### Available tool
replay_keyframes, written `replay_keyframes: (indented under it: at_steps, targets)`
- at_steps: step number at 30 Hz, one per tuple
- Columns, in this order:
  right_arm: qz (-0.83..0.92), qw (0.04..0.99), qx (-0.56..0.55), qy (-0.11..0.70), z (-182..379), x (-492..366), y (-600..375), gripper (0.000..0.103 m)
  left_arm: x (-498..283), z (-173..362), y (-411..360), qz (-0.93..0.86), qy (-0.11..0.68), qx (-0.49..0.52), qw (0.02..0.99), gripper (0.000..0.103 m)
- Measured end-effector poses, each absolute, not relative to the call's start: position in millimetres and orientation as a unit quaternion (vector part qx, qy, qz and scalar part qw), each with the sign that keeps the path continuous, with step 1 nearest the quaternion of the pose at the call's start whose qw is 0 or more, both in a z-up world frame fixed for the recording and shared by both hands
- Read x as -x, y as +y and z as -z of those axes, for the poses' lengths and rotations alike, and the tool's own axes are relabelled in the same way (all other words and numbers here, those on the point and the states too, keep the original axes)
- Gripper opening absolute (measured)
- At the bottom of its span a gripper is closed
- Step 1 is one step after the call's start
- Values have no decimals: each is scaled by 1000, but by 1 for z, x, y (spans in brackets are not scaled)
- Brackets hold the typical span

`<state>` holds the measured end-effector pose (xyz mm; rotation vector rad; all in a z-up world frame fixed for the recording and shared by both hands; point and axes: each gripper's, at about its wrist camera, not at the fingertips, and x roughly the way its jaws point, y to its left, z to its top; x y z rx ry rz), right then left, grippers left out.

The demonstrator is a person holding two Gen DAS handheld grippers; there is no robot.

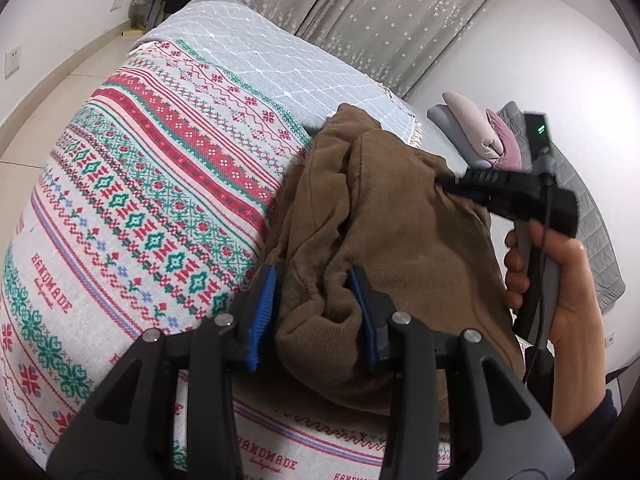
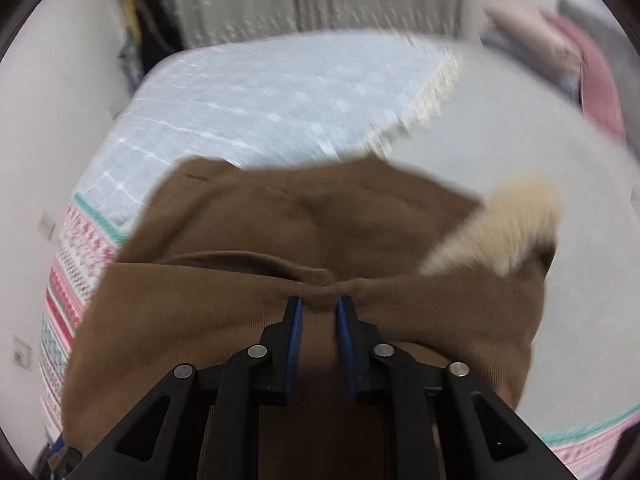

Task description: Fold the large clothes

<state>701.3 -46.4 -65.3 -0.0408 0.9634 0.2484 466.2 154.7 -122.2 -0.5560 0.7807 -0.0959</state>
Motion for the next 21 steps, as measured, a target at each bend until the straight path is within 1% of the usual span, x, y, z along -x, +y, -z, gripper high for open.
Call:
replay_keyframes:
  at_steps: [2, 3, 4, 6, 10, 12, 14, 16, 19, 21]
  targets:
    - [-149, 882, -19, 447, 64, -701, -43, 22, -466, 122, 153, 44, 374, 263, 888, 41]
    - [-146, 877, -17, 458, 76, -706, -38, 22, -466, 122, 153, 46, 373, 264, 888, 43]
    - [-133, 862, 4, 489, 95, -712, -30, 22, -466, 122, 153, 50, 372, 269, 887, 43]
    - [-118, 852, 25, 510, 112, -720, -21, 22, -467, 123, 154, 47, 375, 268, 886, 43]
    - [-98, 857, 63, 501, 104, -717, -6, 22, -466, 125, 156, 49, 376, 267, 886, 45]
    - [-97, 863, 78, 489, 94, -708, -6, 22, -467, 128, 160, 51, 377, 277, 882, 51]
    - [-128, 868, 24, 479, 77, -687, -22, 25, -467, 131, 164, 48, 381, 289, 877, 56]
    - [-159, 865, -31, 474, 68, -667, -40, 35, -466, 131, 165, 47, 382, 293, 875, 57]
    - [-182, 858, -43, 478, 66, -631, -51, 37, -465, 128, 163, 39, 380, 282, 880, 57]
    - [-200, 849, -42, 488, 76, -610, -50, 37, -464, 125, 160, 34, 379, 270, 884, 57]
